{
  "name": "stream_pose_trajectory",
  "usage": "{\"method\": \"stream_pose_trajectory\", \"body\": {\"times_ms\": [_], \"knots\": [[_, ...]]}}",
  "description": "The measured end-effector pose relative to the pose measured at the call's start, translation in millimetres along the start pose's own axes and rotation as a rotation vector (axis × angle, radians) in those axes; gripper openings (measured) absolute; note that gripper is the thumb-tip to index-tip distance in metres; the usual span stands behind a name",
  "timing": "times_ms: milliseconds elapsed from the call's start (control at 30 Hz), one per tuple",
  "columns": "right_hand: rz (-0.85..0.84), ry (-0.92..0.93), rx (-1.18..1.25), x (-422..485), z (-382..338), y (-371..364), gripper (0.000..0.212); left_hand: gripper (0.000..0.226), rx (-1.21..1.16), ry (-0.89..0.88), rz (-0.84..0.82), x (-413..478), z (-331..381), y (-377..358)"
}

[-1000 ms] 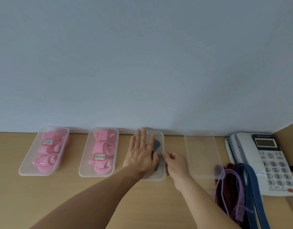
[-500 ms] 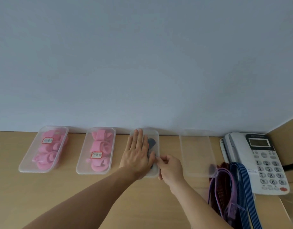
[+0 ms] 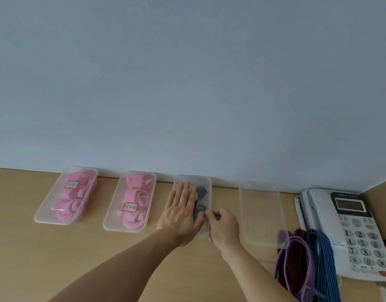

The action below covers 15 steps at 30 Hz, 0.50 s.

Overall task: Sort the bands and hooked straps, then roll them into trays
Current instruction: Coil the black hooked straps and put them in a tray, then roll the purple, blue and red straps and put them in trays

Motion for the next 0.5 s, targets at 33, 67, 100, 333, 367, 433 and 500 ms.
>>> {"method": "stream_pose_trajectory", "body": {"times_ms": [33,67,100,333,367,433,500], "knots": [[0.001,-0.005,0.004,-1.0,-1.3,0.1,0.018,0.075,-0.010,0.001,-0.034,1.1,-0.2,2.5],[0.000,-0.012,0.008,-2.7,-2.7,0.2,0.018,0.072,-0.030,0.001,-0.075,2.3,-0.6,5.7],[-0.004,-0.017,0.001,-4.4,-4.4,0.6,0.018,0.071,-0.047,0.000,-0.116,3.4,-0.6,10.2],[-0.080,0.096,-0.321,-30.4,-26.1,19.2,0.020,0.059,-0.050,-0.034,0.001,-3.6,10.2,47.8],[-0.061,0.113,-0.351,-37.8,-28.5,26.2,0.017,0.057,-0.086,-0.061,0.019,-9.1,14.0,49.9],[-0.015,0.128,-0.404,-55.1,-29.4,42.0,0.017,0.055,-0.181,-0.106,0.018,-23.5,22.1,51.7],[0.049,0.135,-0.423,-71.5,-29.3,61.4,0.028,0.053,-0.276,-0.138,0.003,-38.0,32.0,52.2]]}}
Point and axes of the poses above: each hand's wrist, its own x-axis towards the middle knuckle, its own y-axis out of the back of the hand, z = x × y, the point moved 1 cm from there along x, towards the middle knuckle, and after that the axes turned 9 degrees about y, right-handed, at the moved point
